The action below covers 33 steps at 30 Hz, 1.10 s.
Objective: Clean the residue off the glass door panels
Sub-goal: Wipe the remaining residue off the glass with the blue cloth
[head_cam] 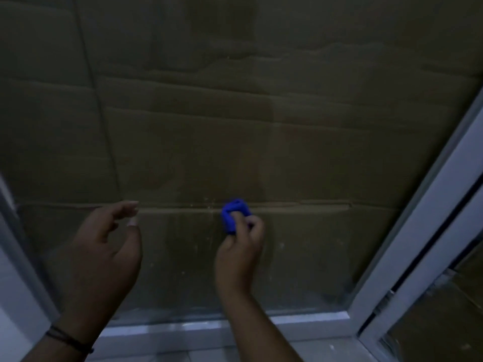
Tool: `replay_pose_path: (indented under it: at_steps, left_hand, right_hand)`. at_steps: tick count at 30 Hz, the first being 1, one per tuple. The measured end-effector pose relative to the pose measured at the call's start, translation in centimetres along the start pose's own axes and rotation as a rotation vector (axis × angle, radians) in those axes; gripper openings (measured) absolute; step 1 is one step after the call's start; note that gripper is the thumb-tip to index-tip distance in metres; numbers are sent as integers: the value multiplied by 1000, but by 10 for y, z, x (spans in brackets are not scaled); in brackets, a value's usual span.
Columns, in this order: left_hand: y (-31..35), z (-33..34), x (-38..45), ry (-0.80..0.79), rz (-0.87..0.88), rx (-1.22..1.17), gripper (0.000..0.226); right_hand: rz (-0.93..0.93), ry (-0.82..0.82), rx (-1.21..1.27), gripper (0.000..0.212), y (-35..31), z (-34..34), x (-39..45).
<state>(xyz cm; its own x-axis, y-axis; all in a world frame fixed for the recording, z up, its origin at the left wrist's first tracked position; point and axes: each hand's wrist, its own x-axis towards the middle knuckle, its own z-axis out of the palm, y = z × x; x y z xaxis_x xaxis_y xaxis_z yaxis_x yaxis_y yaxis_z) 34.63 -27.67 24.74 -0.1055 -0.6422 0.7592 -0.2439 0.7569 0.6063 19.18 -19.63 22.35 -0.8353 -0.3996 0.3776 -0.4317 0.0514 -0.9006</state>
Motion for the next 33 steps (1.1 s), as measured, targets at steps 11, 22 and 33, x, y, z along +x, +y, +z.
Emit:
replay_pose_path:
  at_steps: [11, 22, 33]
  left_hand:
    - [-4, -35, 8, 34, -93, 37, 17]
    - [-21, -46, 16, 50, -188, 53, 25]
    - [-53, -65, 11, 131, -257, 91, 25]
  right_hand:
    - [256, -182, 494, 26, -44, 8, -18]
    - [-139, 323, -97, 40, -20, -105, 64]
    - [-301, 29, 10, 16, -49, 79, -35]
